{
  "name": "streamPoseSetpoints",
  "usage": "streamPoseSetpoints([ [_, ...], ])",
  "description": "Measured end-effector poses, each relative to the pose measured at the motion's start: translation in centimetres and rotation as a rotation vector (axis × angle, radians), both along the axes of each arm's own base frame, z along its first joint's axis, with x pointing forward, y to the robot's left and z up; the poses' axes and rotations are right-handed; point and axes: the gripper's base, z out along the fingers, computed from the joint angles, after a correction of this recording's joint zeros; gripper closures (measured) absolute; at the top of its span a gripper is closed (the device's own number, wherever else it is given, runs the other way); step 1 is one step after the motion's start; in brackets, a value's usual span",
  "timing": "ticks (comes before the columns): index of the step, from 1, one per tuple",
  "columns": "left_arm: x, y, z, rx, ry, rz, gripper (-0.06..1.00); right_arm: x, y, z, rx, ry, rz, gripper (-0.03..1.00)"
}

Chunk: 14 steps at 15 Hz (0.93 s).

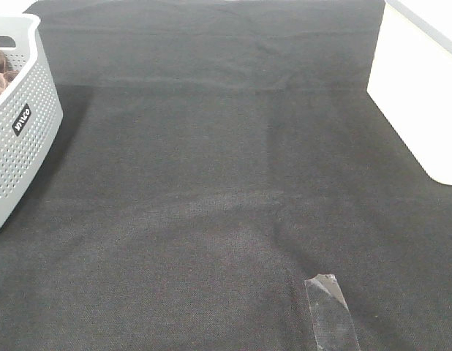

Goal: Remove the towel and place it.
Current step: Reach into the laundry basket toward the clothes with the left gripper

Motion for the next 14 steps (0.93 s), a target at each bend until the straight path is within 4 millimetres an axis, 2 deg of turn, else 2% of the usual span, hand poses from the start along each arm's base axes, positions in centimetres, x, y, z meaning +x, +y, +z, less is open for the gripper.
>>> streamPoseSetpoints([
  [14, 0.0, 0.01, 0.0, 0.001, 0.0, 0.001, -0.05, 0.0, 0.0, 0.0, 0.0, 0.0, 0.0, 0.19],
])
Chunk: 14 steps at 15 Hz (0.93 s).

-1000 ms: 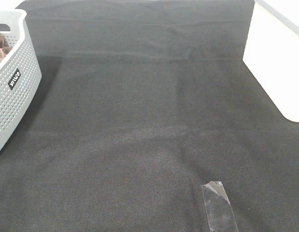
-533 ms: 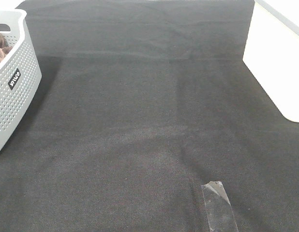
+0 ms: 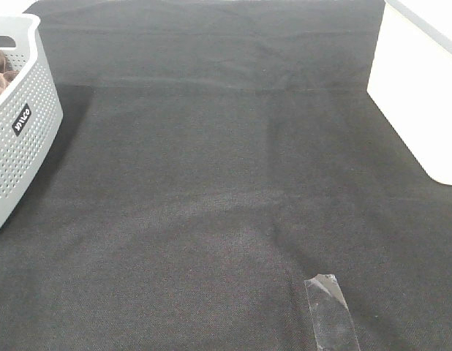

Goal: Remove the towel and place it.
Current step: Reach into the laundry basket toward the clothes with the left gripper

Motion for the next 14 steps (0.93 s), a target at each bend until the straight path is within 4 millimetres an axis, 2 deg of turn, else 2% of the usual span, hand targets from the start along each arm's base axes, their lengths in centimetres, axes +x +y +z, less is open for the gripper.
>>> streamPoseSetpoints([
  [7, 0.0, 0.0, 0.0, 0.004, 0.0, -0.001, -0.05, 0.0, 0.0, 0.0, 0.0, 0.0, 0.0, 0.19],
  [9, 0.4, 0.0, 0.5, 0.064, 0.053, -0.043, -0.05, 0.0, 0.0, 0.0, 0.0, 0.0, 0.0, 0.19],
  [12, 3.3, 0.2, 3.5, 0.242, 0.25, -0.186, -0.05, 0.0, 0.0, 0.0, 0.0, 0.0, 0.0, 0.19],
  [13, 4.9, 0.3, 5.2, 0.294, 0.299, -0.234, -0.05, 0.0, 0.0, 0.0, 0.0, 0.0, 0.0, 0.19],
  [14, 7.7, 0.6, 7.6, 0.366, 0.341, -0.294, -0.05, 0.0, 0.0, 0.0, 0.0, 0.0, 0.0, 0.19],
])
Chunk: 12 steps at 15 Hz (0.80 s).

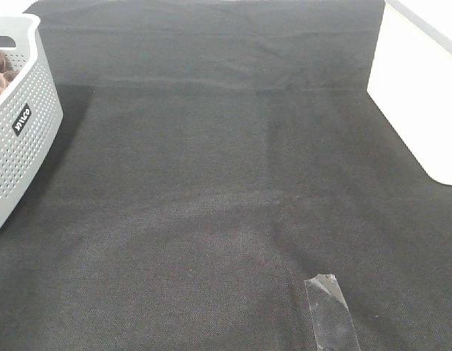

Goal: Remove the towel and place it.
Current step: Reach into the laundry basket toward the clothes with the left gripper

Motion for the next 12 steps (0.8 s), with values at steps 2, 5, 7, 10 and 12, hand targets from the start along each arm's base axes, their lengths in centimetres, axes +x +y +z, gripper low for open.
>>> streamPoseSetpoints([
  [2, 4.4, 0.5, 3.1, 0.091, 0.041, -0.074, -0.05, 0.0, 0.0, 0.0, 0.0, 0.0, 0.0, 0.19],
  [5, 9.3, 1.3, 5.7, 0.19, 0.065, -0.134, -0.05, 0.0, 0.0, 0.0, 0.0, 0.0, 0.0, 0.19],
  [7, 14.3, 2.1, 6.8, 0.311, 0.113, -0.21, -0.05, 0.0, 0.0, 0.0, 0.0, 0.0, 0.0, 0.19],
  [10, 20.0, 3.9, 5.8, 0.521, 0.252, -0.285, -0.04, 0.0, 0.0, 0.0, 0.0, 0.0, 0.0, 0.19],
  [12, 23.5, 5.1, 4.0, 0.634, 0.343, -0.298, -0.03, 0.0, 0.0, 0.0, 0.0, 0.0, 0.0, 0.19],
])
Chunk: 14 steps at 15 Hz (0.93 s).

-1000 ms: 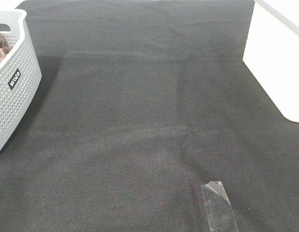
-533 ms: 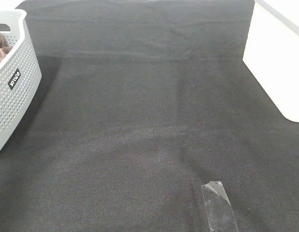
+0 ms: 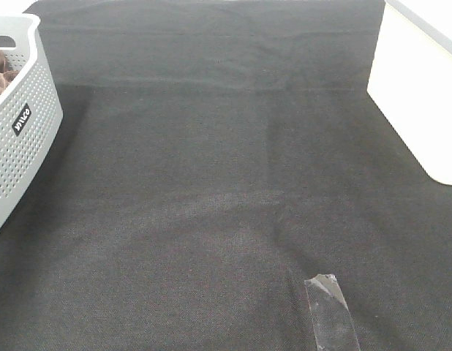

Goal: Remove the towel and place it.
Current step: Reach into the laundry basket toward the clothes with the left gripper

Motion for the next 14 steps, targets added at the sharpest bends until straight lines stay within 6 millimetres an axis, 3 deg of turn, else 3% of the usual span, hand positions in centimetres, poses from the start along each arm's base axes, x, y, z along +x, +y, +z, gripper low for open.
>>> streamPoseSetpoints([
  [1, 2.0, 0.4, -1.4, 0.044, 0.023, -0.019, -0.03, 0.0, 0.0, 0.0, 0.0, 0.0, 0.0, 0.19],
  [2, 5.4, 0.9, -4.2, 0.111, 0.059, -0.094, -0.03, 0.0, 0.0, 0.0, 0.0, 0.0, 0.0, 0.19],
  [3, 5.4, 0.9, -4.2, 0.111, 0.059, -0.094, -0.03, 0.0, 0.0, 0.0, 0.0, 0.0, 0.0, 0.19],
  [9, 12.6, 2.1, -15.5, 0.228, 0.25, -0.234, -0.03, 0.0, 0.0, 0.0, 0.0, 0.0, 0.0, 0.19],
  [14, 14.6, 3.1, -20.1, 0.208, 0.321, -0.239, -0.03, 0.0, 0.0, 0.0, 0.0, 0.0, 0.0, 0.19],
])
